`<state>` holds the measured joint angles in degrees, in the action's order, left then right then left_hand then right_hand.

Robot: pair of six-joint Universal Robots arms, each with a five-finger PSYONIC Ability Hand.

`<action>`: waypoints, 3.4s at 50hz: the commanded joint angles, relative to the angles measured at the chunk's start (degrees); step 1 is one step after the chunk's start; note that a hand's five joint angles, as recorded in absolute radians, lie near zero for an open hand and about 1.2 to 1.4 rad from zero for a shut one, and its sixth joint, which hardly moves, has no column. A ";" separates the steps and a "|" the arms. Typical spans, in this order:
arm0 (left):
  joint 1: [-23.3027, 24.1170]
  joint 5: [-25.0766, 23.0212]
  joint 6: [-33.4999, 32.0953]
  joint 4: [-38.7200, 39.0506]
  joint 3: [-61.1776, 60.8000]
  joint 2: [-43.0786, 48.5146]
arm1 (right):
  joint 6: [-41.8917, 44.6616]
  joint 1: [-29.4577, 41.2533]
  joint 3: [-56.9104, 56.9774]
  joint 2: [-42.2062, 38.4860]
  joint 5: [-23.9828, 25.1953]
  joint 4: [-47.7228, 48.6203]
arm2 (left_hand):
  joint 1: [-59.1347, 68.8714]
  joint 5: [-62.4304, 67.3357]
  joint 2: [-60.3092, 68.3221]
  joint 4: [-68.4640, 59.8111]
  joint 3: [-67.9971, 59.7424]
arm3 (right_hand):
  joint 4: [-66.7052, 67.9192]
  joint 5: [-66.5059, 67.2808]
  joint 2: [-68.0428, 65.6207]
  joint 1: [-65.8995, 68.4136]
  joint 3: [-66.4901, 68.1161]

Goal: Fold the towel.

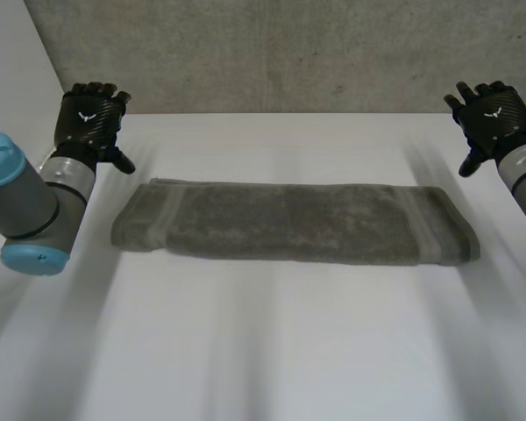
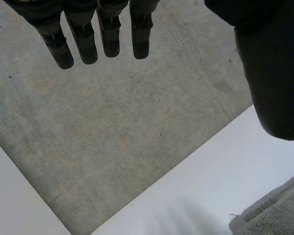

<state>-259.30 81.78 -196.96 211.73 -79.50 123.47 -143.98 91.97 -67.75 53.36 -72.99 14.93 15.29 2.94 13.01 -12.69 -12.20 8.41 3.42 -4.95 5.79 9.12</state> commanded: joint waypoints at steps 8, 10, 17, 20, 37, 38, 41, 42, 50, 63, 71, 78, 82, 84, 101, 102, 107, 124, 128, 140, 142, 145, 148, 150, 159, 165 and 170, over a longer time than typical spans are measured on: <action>1.52 -3.28 -1.85 -13.61 -14.97 -8.77 | 0.19 -2.05 -18.28 9.31 1.45 -13.17 | -6.09 -2.94 -3.80 2.69 2.20 | 1.59 -3.42 4.95 -5.79 0.88; 1.61 -3.64 -1.85 -15.28 -15.85 -8.86 | 0.62 -2.41 -19.69 9.22 1.71 -13.18 | -6.09 -2.94 -3.80 2.69 2.20 | 1.59 -3.42 4.80 -5.63 0.88; 1.52 -3.73 -1.68 -18.72 -18.15 -9.12 | 0.98 -4.34 -22.34 8.34 4.70 -11.77 | -6.09 -2.94 -3.80 2.69 2.20 | 1.59 -3.42 -0.59 -0.25 0.88; 1.43 -3.73 -1.50 -18.63 -18.85 -9.47 | 0.89 -4.69 -22.69 6.49 6.02 -9.66 | -6.09 -2.94 -3.80 2.69 2.20 | 1.59 -3.42 -4.12 3.28 0.88; 0.90 -3.55 -1.15 -18.37 -19.29 -9.65 | 4.32 -6.63 -20.41 0.78 6.72 -6.94 | -6.09 -2.94 -3.80 2.69 2.20 | 1.59 66.57 -75.05 74.21 0.88; 0.90 -3.47 -1.15 -18.37 -19.20 -9.65 | 4.76 -7.58 -20.41 0.87 6.90 -6.85 | -6.09 -2.94 -3.80 2.69 2.20 | 1.59 66.58 -75.05 74.21 0.88; 0.82 -3.29 -1.15 -18.37 -19.20 -9.83 | 6.42 -9.61 -20.41 2.00 7.60 -6.93 | -6.09 -2.94 -3.80 2.69 2.20 | 1.59 66.58 -75.05 74.21 0.88; 0.73 -3.20 -1.15 -18.37 -19.20 -10.09 | 7.91 -11.01 -20.41 3.23 8.39 -6.94 | -6.09 -2.94 -3.80 2.69 2.20 | 1.59 66.58 -75.05 74.21 0.88; -0.06 -2.94 -1.06 -18.37 -19.29 -11.84 | 18.10 -19.80 -15.59 6.14 11.38 -7.73 | -6.09 -2.94 -3.80 2.69 2.20 | 1.59 66.58 -75.05 74.21 0.88; 0.03 -2.94 -1.06 -18.28 -19.64 -13.08 | 21.20 -11.32 -8.63 12.81 13.84 -7.64 | -6.09 -2.94 -3.80 2.69 2.20 | 1.59 66.58 -75.05 74.21 0.88; -0.06 -2.94 -1.06 -18.28 -19.11 -13.60 | 18.30 8.28 -7.49 13.53 14.20 -5.54 | -6.26 -2.94 -3.97 2.69 2.20 | 1.59 66.58 -75.05 74.21 0.88; -0.06 -2.94 -1.06 -18.20 -18.85 -13.69 | 14.25 21.06 -3.00 6.76 11.56 -1.57 | -6.26 -2.94 -3.97 2.69 2.20 | 1.59 66.58 -75.05 74.21 0.88; -0.06 -2.85 -1.06 -17.67 -18.94 -13.69 | 12.93 28.42 0.85 0.62 7.97 -1.05 | -6.09 -2.94 -3.80 2.69 2.20 | 1.59 66.58 -75.05 74.21 0.88; -0.06 -2.94 -1.06 -17.40 -19.11 -13.69 | 13.11 30.20 1.92 -1.42 7.25 -1.05 | -6.09 -2.94 -3.80 2.69 2.20 | 1.59 66.58 -75.05 74.21 0.88; 0.20 -2.94 -1.06 -16.70 -18.59 -12.90 | 12.32 36.17 3.68 -10.65 5.24 -1.22 | -6.09 -2.94 -3.80 2.69 2.20 | 1.59 -3.42 4.80 -5.63 0.88; 0.46 -2.94 -1.06 -16.27 -18.15 -12.82 | 11.36 36.35 3.59 -10.30 4.88 -1.31 | -6.26 -2.94 -3.97 2.69 2.20 | 1.59 -3.42 4.95 -5.79 0.88; 1.43 -2.76 -0.54 -15.30 -16.31 -12.73 | 2.95 35.65 2.27 -7.76 4.70 -1.14 | -6.09 -2.94 -3.80 2.69 2.20 | 1.59 -3.42 4.95 -5.79 0.88; 16.64 -2.76 15.72 -18.90 -4.17 -6.66 | -18.18 21.42 -12.04 7.90 4.18 -9.82 | -6.09 -2.94 -3.80 2.69 2.20 | 1.59 -3.42 4.95 -5.79 0.88; 22.51 -2.67 19.67 -19.78 -0.31 -1.58 | -18.09 16.51 -16.87 9.13 4.35 -11.77 | -6.09 -2.94 -3.80 2.69 2.20 | 1.59 -3.42 4.95 -5.79 0.88; 26.57 2.32 22.14 -18.38 2.07 5.37 | -16.95 11.48 -25.94 8.78 4.53 -10.01 | -6.09 -2.94 -3.80 2.69 2.20 | 1.59 -3.42 3.62 -4.45 0.88; 26.83 3.74 22.05 -17.14 2.33 6.08 | -15.29 11.13 -27.69 8.34 4.35 -7.56 | -6.09 -2.94 -3.80 2.69 2.20 | 1.59 -3.42 -1.06 0.22 0.88; 26.92 6.54 21.18 -13.82 2.86 7.48 | -13.27 11.04 -28.93 7.64 4.26 -5.80 | -6.09 -2.94 -3.80 2.69 2.20 | 1.59 3.33 -11.80 10.97 0.88; 26.66 10.14 18.82 -11.09 3.91 8.89 | -11.42 11.04 -29.11 6.59 4.18 -5.70 | -6.09 -2.94 -3.80 2.69 2.20 | 1.59 16.45 -24.92 24.08 0.88; 26.66 12.42 16.80 -10.38 4.44 9.50 | -10.89 10.95 -29.19 6.58 4.35 -5.62 | -6.09 -2.94 -3.80 2.69 2.20 | 1.59 24.67 -33.14 32.30 0.88; 25.52 16.66 11.24 -7.56 4.71 10.04 | -10.27 8.93 -31.83 8.25 4.44 -4.21 | -6.09 -2.94 -3.80 2.69 2.20 | 1.59 66.58 -75.05 74.21 0.88; 23.84 16.75 11.24 -7.65 3.83 9.60 | -8.52 7.00 -35.34 12.99 5.23 -3.77 | -6.09 -2.94 -3.80 2.69 2.20 | 1.59 66.58 -75.05 74.21 0.88; 24.19 16.84 11.33 -8.00 1.72 8.90 | -6.85 6.91 -37.80 15.10 6.19 -3.95 | -6.09 -2.94 -3.80 2.69 2.20 | 1.59 66.58 -75.05 74.21 0.88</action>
<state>-235.19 98.72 -185.94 204.11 -75.82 133.11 -152.70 99.34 -102.57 65.56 -67.87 11.07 15.29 2.85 12.72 -12.69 -12.20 8.31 67.67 -72.89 71.62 8.81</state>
